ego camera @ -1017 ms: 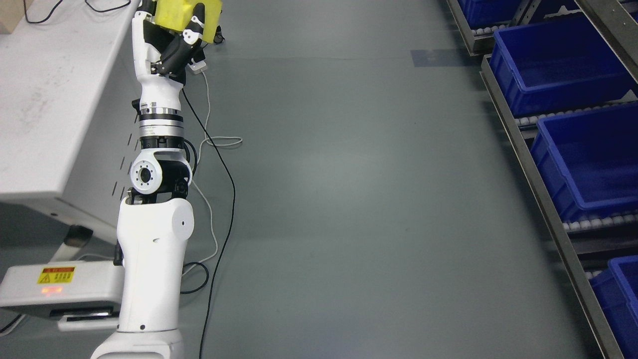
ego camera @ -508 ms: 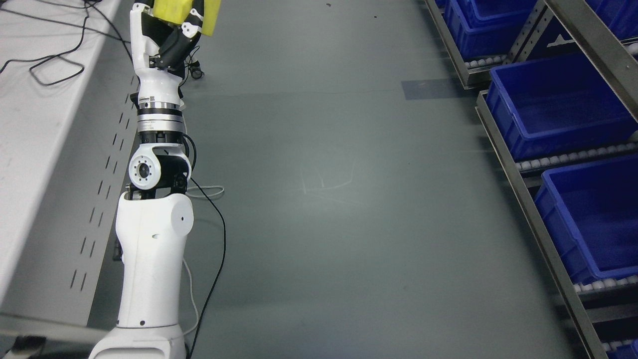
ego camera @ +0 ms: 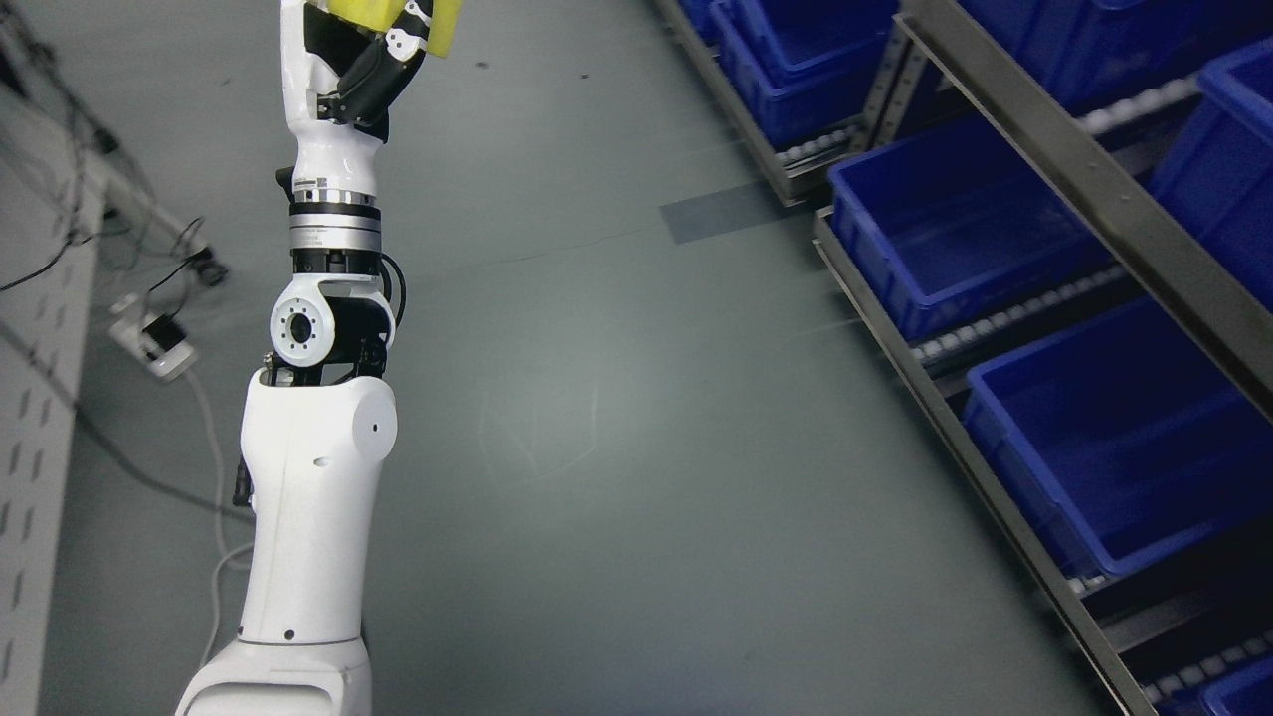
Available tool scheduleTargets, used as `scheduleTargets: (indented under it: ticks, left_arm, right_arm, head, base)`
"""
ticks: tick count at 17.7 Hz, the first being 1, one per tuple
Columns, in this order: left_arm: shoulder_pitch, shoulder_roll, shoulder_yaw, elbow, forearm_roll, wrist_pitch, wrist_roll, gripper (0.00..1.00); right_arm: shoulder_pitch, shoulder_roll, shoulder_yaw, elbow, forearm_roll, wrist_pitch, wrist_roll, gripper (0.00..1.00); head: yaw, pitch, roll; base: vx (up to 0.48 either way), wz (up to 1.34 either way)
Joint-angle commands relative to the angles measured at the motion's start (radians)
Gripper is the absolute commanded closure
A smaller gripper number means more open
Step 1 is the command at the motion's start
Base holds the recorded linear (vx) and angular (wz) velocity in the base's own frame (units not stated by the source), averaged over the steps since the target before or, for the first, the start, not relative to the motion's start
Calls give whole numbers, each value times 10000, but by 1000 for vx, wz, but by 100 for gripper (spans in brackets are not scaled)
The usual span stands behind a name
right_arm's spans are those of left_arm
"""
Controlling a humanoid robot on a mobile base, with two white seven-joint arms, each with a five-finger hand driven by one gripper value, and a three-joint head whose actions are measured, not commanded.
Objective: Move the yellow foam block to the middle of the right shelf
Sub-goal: 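Hold the cube raised in the left hand while turning toward the blue-bin shelf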
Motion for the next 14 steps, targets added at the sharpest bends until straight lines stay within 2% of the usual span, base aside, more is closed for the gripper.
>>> scheduleTargets:
  ticks: [1,9,12,14]
  left_arm:
    - [-12,306,-1366,-697,-28,-10,-18,74]
    - [-868,276,-3544,-1113,-197,127,-18,73]
    - [-1696,174,-4068,-1373,-197,1152,-18,73]
    - [-2386,174,-4039,-1558,-197,2666,43,72]
  right_arm:
    - [-14,-175,0,-174,0,8,0,0]
    - [-14,-175,0,-174,0,8,0,0]
    - [-29,-175,0,-174,0,8,0,0]
    - [-14,-175,0,-174,0,8,0,0]
  head:
    - [0,0,0]
    - [0,0,0]
    - [0,0,0]
    - [0,0,0]
  base:
    - [387,-852]
    - [340,-1063]
    - [256,-1008]
    - [203,-883]
